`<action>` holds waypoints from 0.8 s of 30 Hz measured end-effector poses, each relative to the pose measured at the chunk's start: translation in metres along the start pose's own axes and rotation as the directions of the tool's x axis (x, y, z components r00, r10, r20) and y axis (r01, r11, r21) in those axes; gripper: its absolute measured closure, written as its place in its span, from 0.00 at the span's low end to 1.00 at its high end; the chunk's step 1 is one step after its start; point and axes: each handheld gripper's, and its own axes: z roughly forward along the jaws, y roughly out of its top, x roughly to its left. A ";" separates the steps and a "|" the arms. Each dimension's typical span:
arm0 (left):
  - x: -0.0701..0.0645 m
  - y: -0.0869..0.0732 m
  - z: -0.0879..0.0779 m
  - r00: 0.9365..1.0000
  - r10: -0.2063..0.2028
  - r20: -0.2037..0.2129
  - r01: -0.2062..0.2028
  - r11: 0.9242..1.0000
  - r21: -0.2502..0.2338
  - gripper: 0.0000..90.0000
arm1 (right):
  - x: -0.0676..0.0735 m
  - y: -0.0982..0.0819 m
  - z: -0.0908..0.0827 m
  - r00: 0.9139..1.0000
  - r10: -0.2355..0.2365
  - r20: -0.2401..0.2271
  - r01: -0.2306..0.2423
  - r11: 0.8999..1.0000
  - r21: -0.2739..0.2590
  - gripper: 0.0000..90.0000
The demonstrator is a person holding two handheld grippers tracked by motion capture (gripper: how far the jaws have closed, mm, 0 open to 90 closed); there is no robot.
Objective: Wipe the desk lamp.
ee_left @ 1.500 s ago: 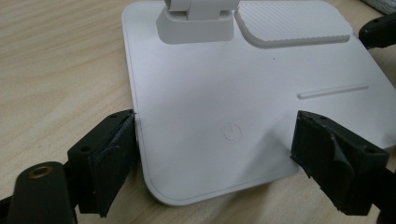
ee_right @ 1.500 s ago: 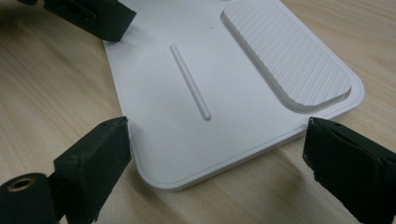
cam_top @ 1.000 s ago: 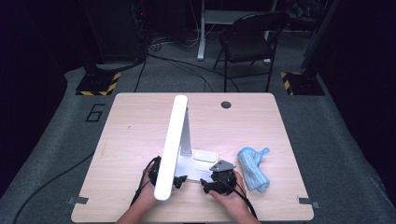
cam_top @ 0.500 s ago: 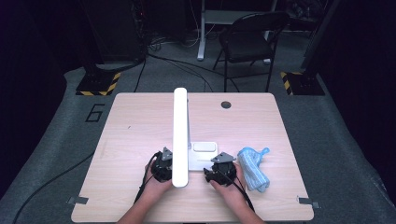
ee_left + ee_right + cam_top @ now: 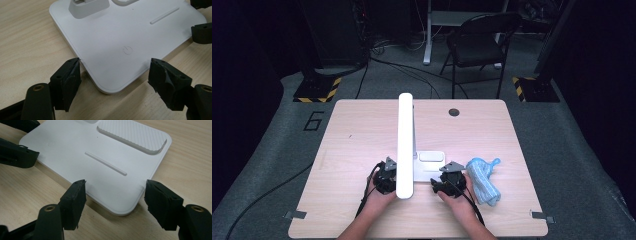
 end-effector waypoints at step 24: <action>-0.001 -0.010 -0.045 0.997 -0.067 0.034 0.070 0.991 -0.115 0.30 | 0.004 -0.009 -0.055 0.988 -0.061 -0.143 0.046 0.994 -0.103 0.36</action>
